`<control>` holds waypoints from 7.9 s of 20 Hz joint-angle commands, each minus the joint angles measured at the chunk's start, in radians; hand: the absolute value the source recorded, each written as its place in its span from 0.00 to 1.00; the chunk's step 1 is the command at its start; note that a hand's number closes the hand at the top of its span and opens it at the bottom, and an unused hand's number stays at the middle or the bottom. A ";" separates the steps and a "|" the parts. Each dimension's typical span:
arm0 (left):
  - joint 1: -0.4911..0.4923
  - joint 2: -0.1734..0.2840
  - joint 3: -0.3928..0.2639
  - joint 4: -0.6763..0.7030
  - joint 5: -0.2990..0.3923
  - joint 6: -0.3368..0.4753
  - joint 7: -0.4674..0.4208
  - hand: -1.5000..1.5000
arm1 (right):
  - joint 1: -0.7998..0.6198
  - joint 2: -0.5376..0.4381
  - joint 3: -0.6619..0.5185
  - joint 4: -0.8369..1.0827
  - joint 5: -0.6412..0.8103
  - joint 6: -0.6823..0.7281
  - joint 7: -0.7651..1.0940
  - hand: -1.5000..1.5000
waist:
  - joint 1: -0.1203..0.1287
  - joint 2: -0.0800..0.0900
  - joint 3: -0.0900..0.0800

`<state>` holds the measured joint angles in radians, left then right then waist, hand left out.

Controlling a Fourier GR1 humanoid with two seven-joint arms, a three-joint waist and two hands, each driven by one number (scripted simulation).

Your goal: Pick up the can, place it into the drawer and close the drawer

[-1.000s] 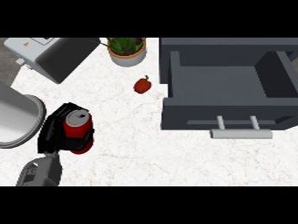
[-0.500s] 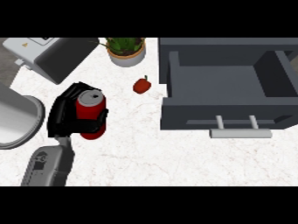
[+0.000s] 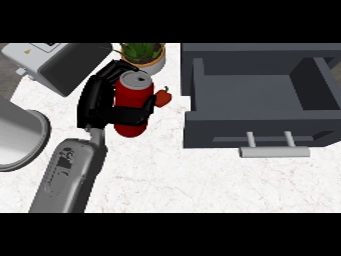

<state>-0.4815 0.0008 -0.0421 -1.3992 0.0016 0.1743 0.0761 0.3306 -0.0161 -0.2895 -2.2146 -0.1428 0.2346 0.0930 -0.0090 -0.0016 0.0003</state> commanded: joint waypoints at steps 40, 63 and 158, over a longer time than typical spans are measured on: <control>-1.015 -0.001 -0.355 0.850 0.378 0.426 0.112 1.00 | -0.102 -0.026 0.017 0.015 0.025 -0.007 0.050 0.00 | -0.075 0.014 0.002; -0.987 -0.001 -0.541 1.050 0.478 0.496 -0.097 1.00 | -0.207 -0.029 0.027 0.104 0.051 -0.031 0.023 0.00 | -0.120 0.034 0.003; -0.441 0.513 -0.577 0.129 0.496 0.591 0.181 0.00 | -1.384 -0.158 0.083 1.875 1.391 -0.988 -0.149 0.00 | 0.102 0.033 0.001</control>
<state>-0.9580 0.5015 -0.6302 -1.2662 0.5039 0.7880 0.2772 -0.9601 -0.1882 -0.1958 -0.4216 1.2370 -0.7313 -0.0783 0.0821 0.0150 -0.0020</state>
